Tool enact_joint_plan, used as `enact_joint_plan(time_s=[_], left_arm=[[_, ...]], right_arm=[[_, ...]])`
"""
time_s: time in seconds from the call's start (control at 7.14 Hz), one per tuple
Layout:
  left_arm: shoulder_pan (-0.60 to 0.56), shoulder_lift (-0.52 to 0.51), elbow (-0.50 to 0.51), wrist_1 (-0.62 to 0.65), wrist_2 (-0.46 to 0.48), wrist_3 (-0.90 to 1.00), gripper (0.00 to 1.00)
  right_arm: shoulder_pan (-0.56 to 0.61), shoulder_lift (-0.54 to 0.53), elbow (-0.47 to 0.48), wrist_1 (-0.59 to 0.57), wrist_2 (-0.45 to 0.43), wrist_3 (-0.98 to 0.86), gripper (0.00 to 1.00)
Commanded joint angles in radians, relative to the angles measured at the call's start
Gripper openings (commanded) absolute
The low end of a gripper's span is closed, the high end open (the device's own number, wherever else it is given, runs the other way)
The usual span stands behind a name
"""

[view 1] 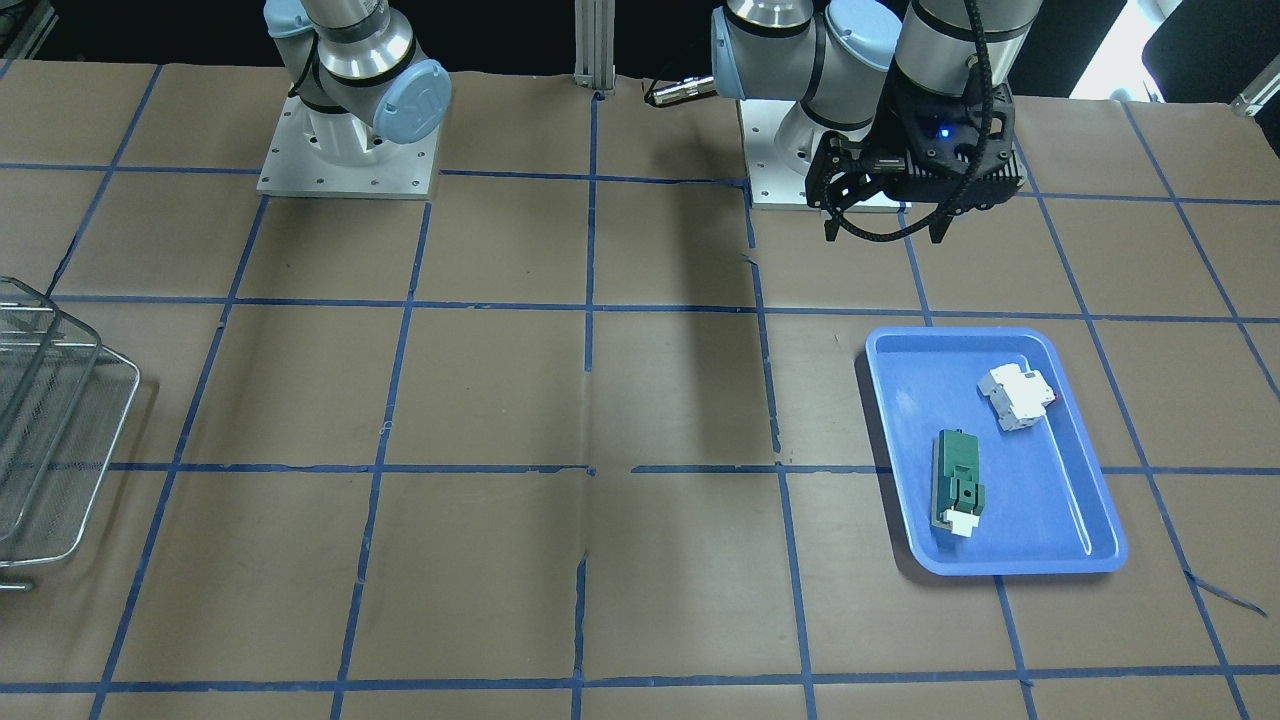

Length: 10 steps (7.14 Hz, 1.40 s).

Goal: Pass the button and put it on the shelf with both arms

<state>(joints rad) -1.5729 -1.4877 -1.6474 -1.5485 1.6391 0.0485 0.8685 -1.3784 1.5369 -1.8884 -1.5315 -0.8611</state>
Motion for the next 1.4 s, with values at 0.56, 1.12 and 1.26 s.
enact_joint_plan(time_s=[0.56, 1.12, 1.26], left_arm=[[0.062, -0.009, 0.069, -0.074, -0.082, 0.123, 1.00], [0.054, -0.016, 0.067, -0.073, -0.088, 0.123, 1.00], [0.054, -0.016, 0.064, -0.073, -0.090, 0.123, 1.00]], right_arm=[[0.006, 0.026, -0.009, 0.000, -0.004, -0.062, 0.69], [0.266, -0.175, -0.009, 0.214, 0.011, 0.255, 0.84], [0.382, -0.195, -0.009, 0.257, 0.013, 0.481, 0.88]])
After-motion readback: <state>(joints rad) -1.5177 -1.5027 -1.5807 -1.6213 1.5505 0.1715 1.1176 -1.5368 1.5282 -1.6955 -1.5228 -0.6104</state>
